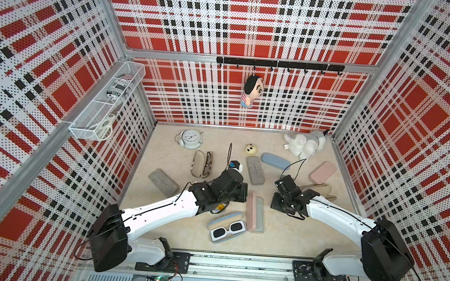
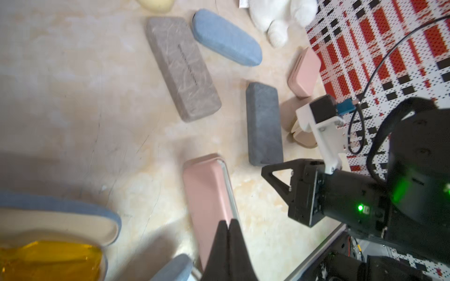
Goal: Close the glasses case
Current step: Close the glasses case at the center of the board.
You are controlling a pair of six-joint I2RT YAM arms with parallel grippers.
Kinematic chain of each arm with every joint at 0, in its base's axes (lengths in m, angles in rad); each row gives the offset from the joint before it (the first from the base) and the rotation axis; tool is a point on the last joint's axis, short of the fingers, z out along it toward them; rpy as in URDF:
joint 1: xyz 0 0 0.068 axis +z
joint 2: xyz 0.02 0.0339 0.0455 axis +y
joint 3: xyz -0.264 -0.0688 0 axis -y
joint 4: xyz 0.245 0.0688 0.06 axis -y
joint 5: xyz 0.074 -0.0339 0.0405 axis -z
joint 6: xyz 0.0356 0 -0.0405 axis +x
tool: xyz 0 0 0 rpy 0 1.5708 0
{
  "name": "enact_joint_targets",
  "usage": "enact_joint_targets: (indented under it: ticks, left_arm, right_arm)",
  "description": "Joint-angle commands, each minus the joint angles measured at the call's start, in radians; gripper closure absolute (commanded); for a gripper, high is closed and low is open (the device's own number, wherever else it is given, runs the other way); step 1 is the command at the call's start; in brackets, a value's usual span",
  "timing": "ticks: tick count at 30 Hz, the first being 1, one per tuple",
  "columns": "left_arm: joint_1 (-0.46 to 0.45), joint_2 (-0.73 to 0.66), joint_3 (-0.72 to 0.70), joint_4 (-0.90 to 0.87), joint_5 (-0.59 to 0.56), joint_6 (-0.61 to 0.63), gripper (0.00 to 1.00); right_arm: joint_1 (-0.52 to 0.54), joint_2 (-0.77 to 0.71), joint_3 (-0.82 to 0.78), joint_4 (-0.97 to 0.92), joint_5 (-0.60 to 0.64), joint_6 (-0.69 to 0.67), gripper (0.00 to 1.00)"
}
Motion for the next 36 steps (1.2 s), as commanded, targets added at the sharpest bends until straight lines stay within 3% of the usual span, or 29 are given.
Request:
enact_joint_targets:
  ticks: [1,10,36]
  left_arm:
    - [-0.039,-0.016,-0.025,-0.005,-0.030,-0.058,1.00]
    - [-0.146,0.099,-0.003,-0.017,-0.054,-0.098,1.00]
    - [-0.192,0.278,0.056,0.000,-0.064,-0.115,1.00]
  right_arm:
    - [0.009,-0.022,-0.034,0.066,-0.023,0.031,0.97]
    - [0.009,-0.010,-0.108,0.145,-0.066,0.046,0.97]
    - [0.013,0.085,-0.129,0.232,-0.148,0.022,0.95]
